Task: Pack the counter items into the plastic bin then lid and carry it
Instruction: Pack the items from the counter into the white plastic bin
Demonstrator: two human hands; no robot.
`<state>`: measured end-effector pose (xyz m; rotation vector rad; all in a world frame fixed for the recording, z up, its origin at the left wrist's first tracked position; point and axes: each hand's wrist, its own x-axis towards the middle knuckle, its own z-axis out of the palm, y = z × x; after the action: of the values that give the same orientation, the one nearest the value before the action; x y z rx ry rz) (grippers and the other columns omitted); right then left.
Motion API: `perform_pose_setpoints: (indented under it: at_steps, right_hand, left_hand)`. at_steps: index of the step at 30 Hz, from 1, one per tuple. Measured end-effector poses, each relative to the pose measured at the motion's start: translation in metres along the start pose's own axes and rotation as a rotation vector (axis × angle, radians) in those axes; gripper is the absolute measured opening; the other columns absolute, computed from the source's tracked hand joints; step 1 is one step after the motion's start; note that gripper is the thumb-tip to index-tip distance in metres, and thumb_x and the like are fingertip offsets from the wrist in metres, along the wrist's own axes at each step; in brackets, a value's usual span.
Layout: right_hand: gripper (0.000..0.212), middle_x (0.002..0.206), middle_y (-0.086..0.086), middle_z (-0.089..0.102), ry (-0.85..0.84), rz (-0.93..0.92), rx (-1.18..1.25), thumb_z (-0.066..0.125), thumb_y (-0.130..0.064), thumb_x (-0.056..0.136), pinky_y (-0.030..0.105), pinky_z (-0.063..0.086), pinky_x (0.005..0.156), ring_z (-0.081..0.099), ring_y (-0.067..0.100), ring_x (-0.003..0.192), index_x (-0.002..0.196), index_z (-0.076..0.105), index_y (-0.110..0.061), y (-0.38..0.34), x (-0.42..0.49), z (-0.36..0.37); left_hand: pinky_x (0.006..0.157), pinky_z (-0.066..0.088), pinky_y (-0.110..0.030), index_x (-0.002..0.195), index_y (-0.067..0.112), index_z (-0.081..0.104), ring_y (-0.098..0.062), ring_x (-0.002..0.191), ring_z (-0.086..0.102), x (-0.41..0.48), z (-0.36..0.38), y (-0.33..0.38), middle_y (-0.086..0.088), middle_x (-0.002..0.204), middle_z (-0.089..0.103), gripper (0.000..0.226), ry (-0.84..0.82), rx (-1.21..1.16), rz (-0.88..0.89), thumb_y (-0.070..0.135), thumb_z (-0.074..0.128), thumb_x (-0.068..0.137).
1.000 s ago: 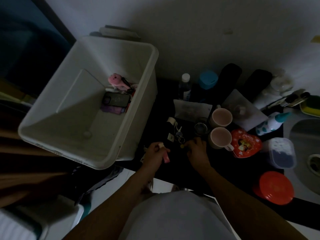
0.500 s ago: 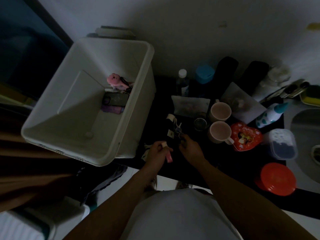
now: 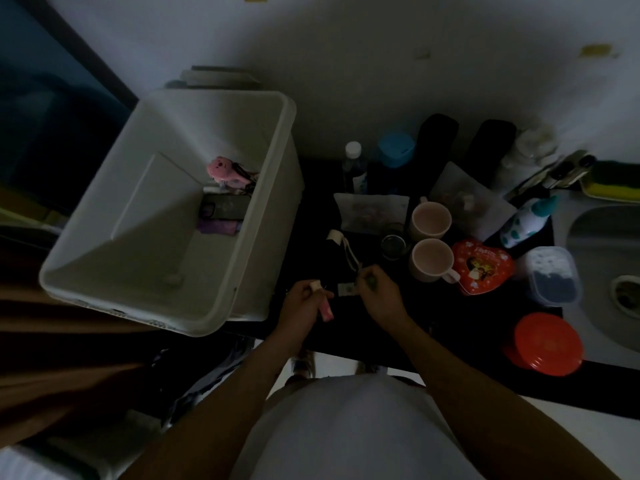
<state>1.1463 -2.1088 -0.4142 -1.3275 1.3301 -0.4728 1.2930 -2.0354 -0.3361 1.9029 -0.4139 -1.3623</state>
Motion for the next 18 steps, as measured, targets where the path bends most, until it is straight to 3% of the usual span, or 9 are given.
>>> perform_pose_setpoints:
  at_steps: [2, 6, 9, 15, 18]
  right_hand:
    - [0.011, 0.075, 0.004, 0.058, 0.043, 0.018, 0.094, 0.054, -0.020, 0.096, 0.032, 0.045, 0.067, 0.054, 0.013, 0.069, 0.091, 0.054, -0.010, -0.005, -0.006, -0.003]
    - [0.017, 0.073, 0.005, 0.054, 0.089, 0.027, 0.191, 0.054, -0.020, 0.096, 0.029, 0.041, 0.064, 0.050, 0.010, 0.065, 0.086, 0.053, -0.006, -0.023, -0.015, -0.013]
    - [0.018, 0.068, 0.003, 0.051, 0.112, 0.028, 0.335, 0.054, -0.018, 0.097, 0.028, 0.038, 0.060, 0.046, 0.010, 0.060, 0.081, 0.055, -0.009, -0.044, -0.019, -0.021]
    - [0.022, 0.063, -0.003, 0.051, 0.138, -0.024, 0.486, 0.055, -0.023, 0.098, 0.021, 0.036, 0.050, 0.043, 0.007, 0.053, 0.077, 0.060, -0.020, -0.099, -0.030, -0.040]
    - [0.019, 0.066, -0.002, 0.053, 0.165, -0.051, 0.555, 0.057, -0.022, 0.096, 0.020, 0.034, 0.049, 0.044, 0.006, 0.055, 0.078, 0.063, -0.020, -0.126, -0.037, -0.048]
  left_hand:
    - [0.075, 0.052, -0.027, 0.115, 0.013, 0.059, -0.013, 0.088, 0.067, 0.002, 0.003, 0.006, -0.001, 0.101, 0.073, 0.021, -0.014, -0.004, 0.016, 0.007, 0.053, 0.095]
    - [0.074, 0.052, -0.025, 0.111, 0.014, 0.059, -0.015, 0.091, 0.067, 0.002, 0.006, 0.019, -0.003, 0.104, 0.072, 0.018, -0.028, 0.008, 0.088, 0.008, 0.053, 0.096]
    - [0.082, 0.054, -0.029, 0.114, 0.012, 0.057, -0.020, 0.096, 0.066, -0.001, 0.009, 0.031, -0.005, 0.107, 0.072, 0.017, -0.052, -0.005, 0.148, 0.008, 0.051, 0.098]
    - [0.078, 0.053, -0.026, 0.107, 0.017, 0.058, -0.013, 0.096, 0.069, -0.003, 0.016, 0.067, 0.002, 0.103, 0.073, 0.010, -0.131, -0.002, 0.334, 0.014, 0.052, 0.100]
    - [0.066, 0.052, -0.020, 0.101, 0.020, 0.058, -0.007, 0.086, 0.070, -0.004, 0.018, 0.093, 0.005, 0.092, 0.075, 0.009, -0.160, -0.031, 0.395, 0.012, 0.053, 0.099]
